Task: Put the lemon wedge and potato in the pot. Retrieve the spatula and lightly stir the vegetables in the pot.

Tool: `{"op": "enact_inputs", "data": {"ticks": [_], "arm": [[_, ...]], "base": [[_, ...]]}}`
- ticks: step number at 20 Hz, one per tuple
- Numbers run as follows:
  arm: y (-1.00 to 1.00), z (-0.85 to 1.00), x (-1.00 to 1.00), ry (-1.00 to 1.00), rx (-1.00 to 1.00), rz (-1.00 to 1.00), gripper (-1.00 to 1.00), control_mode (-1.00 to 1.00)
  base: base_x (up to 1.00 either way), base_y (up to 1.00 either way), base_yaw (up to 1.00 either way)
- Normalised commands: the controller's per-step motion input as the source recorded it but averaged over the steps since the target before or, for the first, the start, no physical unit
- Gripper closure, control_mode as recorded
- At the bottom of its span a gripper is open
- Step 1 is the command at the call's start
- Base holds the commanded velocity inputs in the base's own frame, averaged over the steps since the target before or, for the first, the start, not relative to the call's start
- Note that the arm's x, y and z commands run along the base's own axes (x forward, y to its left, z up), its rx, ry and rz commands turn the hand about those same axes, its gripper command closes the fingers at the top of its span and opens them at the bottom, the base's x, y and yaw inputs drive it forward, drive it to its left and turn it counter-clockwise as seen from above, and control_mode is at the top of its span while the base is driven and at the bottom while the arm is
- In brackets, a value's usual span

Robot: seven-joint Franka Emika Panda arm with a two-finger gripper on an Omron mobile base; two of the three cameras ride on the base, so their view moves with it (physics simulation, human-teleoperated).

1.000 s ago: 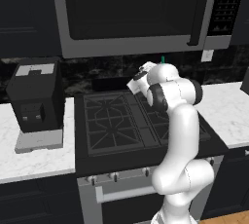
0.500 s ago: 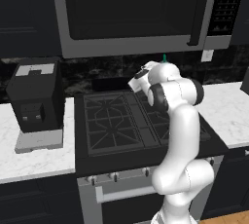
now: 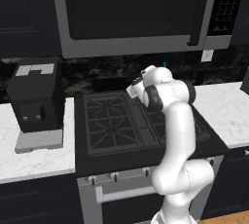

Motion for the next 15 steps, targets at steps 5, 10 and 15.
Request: {"op": "enact_inputs", "data": {"ticks": [5, 10, 15], "arm": [[0.0, -0.53, -0.01, -0.12, 0.0, -0.01, 1.0, -1.0], [0.0, 0.0, -0.38, 0.01, 0.0, 0.0, 1.0, -1.0], [0.0, 0.29, -0.21, 0.0, 0.01, 0.0, 1.0, -1.0]], "base": [[0.0, 0.0, 0.0], [0.0, 0.0, 0.0], [0.0, 0.0, 0.0]]}}
